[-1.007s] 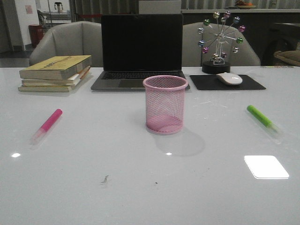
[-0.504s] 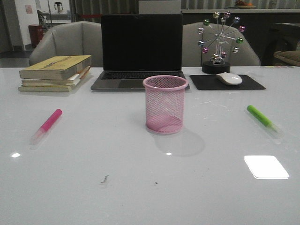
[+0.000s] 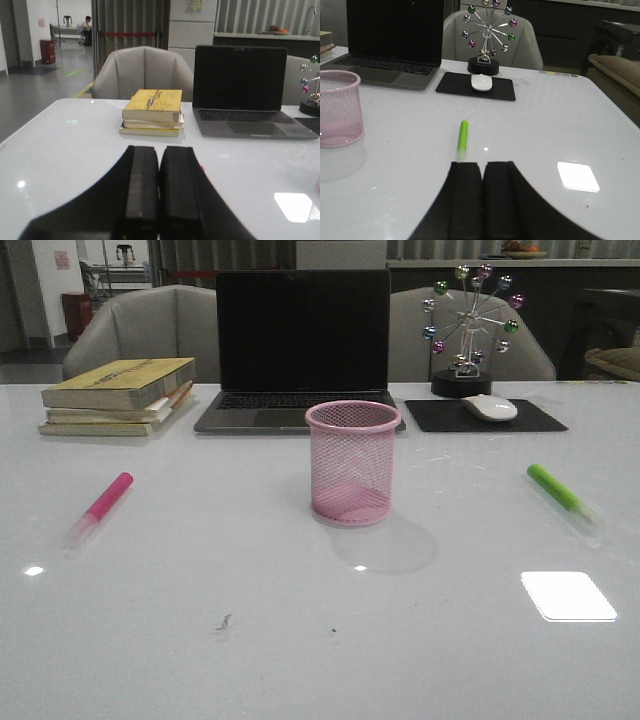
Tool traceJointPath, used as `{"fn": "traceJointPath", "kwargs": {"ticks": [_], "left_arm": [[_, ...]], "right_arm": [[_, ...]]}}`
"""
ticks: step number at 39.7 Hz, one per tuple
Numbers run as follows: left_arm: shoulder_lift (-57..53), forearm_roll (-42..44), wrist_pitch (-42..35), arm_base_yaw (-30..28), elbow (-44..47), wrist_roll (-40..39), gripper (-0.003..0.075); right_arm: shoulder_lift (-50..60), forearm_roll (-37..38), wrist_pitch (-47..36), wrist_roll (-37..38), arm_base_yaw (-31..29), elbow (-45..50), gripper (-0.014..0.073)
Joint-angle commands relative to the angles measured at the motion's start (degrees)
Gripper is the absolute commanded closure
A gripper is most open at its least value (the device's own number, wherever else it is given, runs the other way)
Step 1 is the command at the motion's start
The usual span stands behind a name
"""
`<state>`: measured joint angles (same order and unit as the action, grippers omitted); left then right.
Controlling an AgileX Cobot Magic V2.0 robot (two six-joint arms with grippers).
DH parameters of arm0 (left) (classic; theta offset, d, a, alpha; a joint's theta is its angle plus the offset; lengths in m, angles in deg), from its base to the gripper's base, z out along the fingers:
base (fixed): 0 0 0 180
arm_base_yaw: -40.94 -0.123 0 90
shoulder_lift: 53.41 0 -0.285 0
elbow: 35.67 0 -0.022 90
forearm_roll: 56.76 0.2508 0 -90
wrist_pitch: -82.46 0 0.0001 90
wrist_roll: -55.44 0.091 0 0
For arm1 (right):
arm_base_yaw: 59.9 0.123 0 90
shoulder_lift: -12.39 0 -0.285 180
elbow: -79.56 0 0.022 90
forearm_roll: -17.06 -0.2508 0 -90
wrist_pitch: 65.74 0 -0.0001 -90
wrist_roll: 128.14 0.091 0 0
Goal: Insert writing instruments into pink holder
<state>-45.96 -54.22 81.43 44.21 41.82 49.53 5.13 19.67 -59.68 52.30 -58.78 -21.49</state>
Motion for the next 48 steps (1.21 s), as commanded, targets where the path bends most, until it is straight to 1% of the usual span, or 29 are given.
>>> {"fn": "traceJointPath", "kwargs": {"ticks": [1, 5, 9, 11, 15, 21, 25, 28, 33, 36, 41, 44, 48], "left_arm": [[-1.2, -0.7, -12.8, 0.0, 0.2, -0.5, 0.0621], [-1.2, -0.7, -22.4, 0.0, -0.1, -0.5, 0.0621], [-1.2, -0.7, -21.7, 0.0, -2.8, -0.8, 0.0621], [-1.2, -0.6, -20.5, 0.0, -5.7, -0.8, 0.0621], [-1.1, 2.1, -17.7, 0.0, -11.5, -0.8, 0.0621], [-0.6, 3.4, -6.3, 0.0, -19.8, -0.8, 0.0621], [1.5, 3.3, -1.4, 0.0, -25.2, -0.8, 0.0621], [5.4, 3.3, 3.0, 0.0, -30.4, -0.8, 0.0621], [13.7, 3.3, 5.4, 0.0, -38.4, -0.8, 0.0621], [19.5, 3.3, 8.3, 0.0, -42.9, -0.8, 0.0621], [27.0, 3.1, 13.4, 0.0, -46.6, -0.8, 0.0621], [30.9, 3.1, 14.6, 0.0, -46.7, -0.8, 0.0621], [35.0, 3.1, 17.5, 0.0, -46.7, -0.8, 0.0621]], "right_arm": [[1.2, 0.6, -9.4, -0.4, -0.2, 0.0, 0.0573], [1.2, -0.8, -17.1, 1.5, -0.2, -0.5, 0.0573], [1.2, -0.8, -23.9, 1.7, -0.2, -3.1, 0.0573], [1.2, -0.8, -24.4, 1.7, -0.2, -6.2, 0.0573], [1.2, -0.8, -19.0, 1.7, -0.2, -13.6, 0.0573], [1.1, -0.8, -9.6, 1.7, -0.2, -22.3, 0.0573], [0.3, -0.8, -7.2, 1.7, -0.2, -26.1, 0.0573], [-3.2, -0.8, -5.3, 1.7, -0.2, -29.2, 0.0573], [-11.1, -0.8, -2.4, 1.7, -0.2, -34.2, 0.0573], [-15.8, -0.8, 0.0, 1.7, -0.2, -37.7, 0.0573], [-22.4, -0.8, 1.4, 1.7, -0.2, -40.6, 0.0573], [-26.2, -0.8, 1.4, 1.6, -0.2, -40.9, 0.0573], [-30.0, -0.8, 3.6, 1.6, -0.2, -40.9, 0.0573]]}}
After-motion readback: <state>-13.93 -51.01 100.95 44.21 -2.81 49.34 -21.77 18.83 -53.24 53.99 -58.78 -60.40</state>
